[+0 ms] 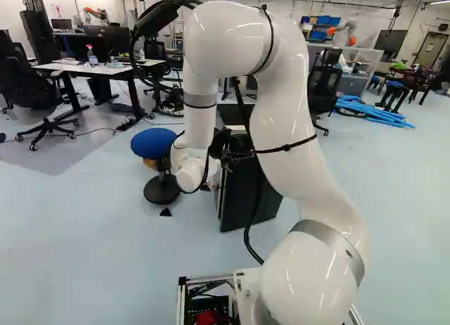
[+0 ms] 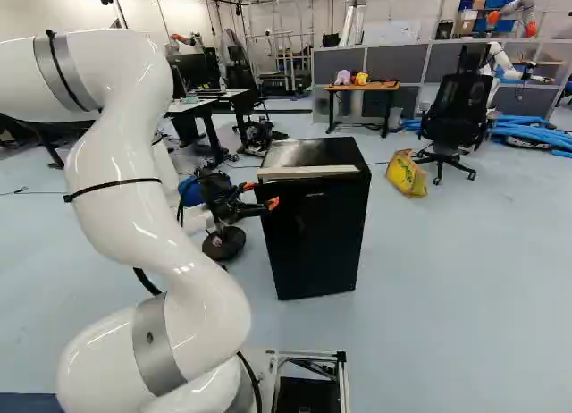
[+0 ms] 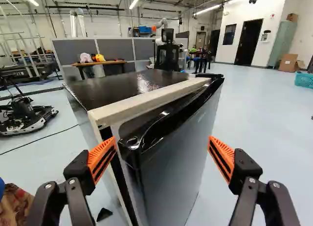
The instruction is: Grab a drink from the fridge
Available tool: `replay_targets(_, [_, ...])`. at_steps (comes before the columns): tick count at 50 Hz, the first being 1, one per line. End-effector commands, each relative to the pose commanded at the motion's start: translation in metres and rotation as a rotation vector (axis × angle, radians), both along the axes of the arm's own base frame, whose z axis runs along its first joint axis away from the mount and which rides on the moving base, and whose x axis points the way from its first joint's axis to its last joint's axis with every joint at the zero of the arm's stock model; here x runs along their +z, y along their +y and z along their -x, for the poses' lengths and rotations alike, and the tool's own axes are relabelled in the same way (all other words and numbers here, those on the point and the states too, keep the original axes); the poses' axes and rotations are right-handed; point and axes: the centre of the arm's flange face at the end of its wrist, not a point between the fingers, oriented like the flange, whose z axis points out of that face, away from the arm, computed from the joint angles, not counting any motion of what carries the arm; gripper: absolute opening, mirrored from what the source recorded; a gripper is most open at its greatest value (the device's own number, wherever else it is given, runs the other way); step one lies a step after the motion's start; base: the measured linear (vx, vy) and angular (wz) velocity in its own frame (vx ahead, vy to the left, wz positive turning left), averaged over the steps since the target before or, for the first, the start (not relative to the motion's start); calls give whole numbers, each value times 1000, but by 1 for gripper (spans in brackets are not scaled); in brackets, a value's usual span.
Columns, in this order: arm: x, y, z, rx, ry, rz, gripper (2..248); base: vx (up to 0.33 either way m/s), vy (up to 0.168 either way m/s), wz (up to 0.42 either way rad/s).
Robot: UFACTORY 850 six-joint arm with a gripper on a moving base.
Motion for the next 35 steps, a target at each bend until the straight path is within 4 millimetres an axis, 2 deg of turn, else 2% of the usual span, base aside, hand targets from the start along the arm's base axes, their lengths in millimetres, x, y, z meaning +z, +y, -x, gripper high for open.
replay_targets(35, [1, -5, 3, -78, -13, 10, 247, 0, 0, 0])
